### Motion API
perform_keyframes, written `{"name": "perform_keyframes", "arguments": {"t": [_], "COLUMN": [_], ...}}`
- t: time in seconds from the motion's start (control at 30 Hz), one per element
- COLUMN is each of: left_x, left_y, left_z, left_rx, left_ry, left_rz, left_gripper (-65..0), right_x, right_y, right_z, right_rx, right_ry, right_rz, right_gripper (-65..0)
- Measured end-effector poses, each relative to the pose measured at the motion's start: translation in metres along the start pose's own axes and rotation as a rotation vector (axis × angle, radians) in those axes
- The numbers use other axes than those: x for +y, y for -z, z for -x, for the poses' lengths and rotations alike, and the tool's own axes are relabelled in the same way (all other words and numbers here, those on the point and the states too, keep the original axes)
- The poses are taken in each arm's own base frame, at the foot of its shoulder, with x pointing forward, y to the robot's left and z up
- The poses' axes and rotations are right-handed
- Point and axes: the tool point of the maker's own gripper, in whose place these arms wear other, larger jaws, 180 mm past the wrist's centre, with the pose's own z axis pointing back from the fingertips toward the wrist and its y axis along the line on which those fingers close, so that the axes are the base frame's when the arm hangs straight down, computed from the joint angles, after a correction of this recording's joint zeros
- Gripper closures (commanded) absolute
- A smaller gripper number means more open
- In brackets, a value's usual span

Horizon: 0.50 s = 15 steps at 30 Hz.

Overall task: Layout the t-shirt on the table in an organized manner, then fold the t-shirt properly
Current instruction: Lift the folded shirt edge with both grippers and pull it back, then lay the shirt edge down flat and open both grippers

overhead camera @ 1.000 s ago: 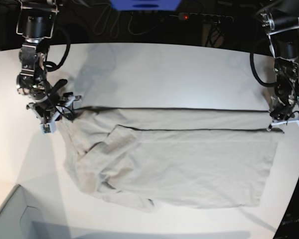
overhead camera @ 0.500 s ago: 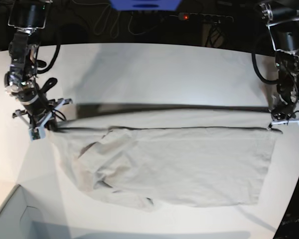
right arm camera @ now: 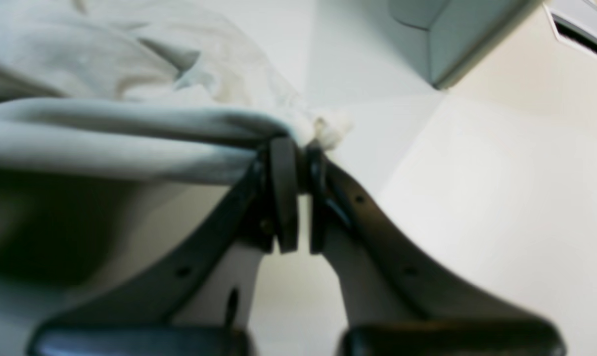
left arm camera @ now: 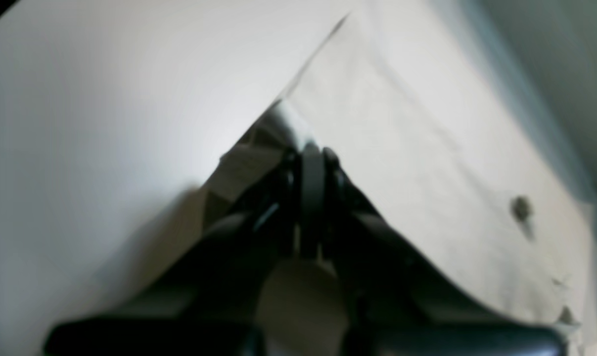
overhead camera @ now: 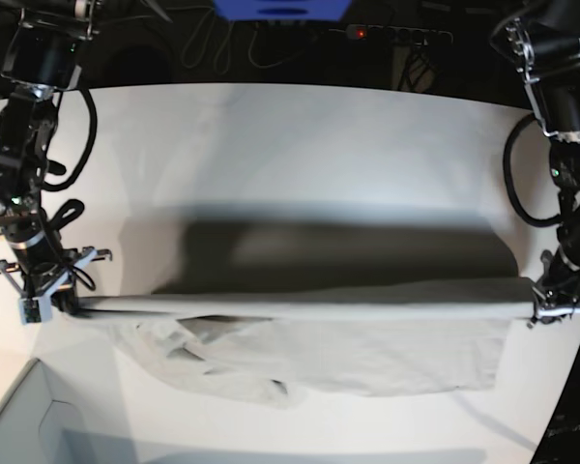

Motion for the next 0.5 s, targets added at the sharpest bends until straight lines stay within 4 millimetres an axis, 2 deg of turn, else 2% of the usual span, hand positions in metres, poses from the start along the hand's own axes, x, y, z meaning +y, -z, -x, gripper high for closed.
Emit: {"name": "perform_keyframes", "arguments": {"t": [0.1,0.2,0.33,0.5], "left_x": [0.007,0.028,0.047,0.077], "left_y": [-0.004,-0.008,-0.018,-0.034], "left_z": [-0.007,0.008,0.026,0.056], "left_rx": [-0.008,0.018,0.045,0.104], "left_ry": [-0.044,-0.087,-0.106,-0.092], "left_rz": [-0.007,-0.063,-0.088,-0.147], "left_gripper": [-0.1,-0.1,-0.1,-0.1], "right_x": [0.004,0.016,0.026,0.022], "right_y": [-0.001,-0.007,-0.022,-0.041], "right_z": [0.006,0.021,0.06,0.093], "right_rx": [0.03,0.05,0.133,0.196], "right_ry": [-0.016,-0.03,-0.011,0.0], "right_rz": [-0.035,-0.091,-0.115,-0.112], "right_gripper": [0.0,0.0,0.0,0.0]}}
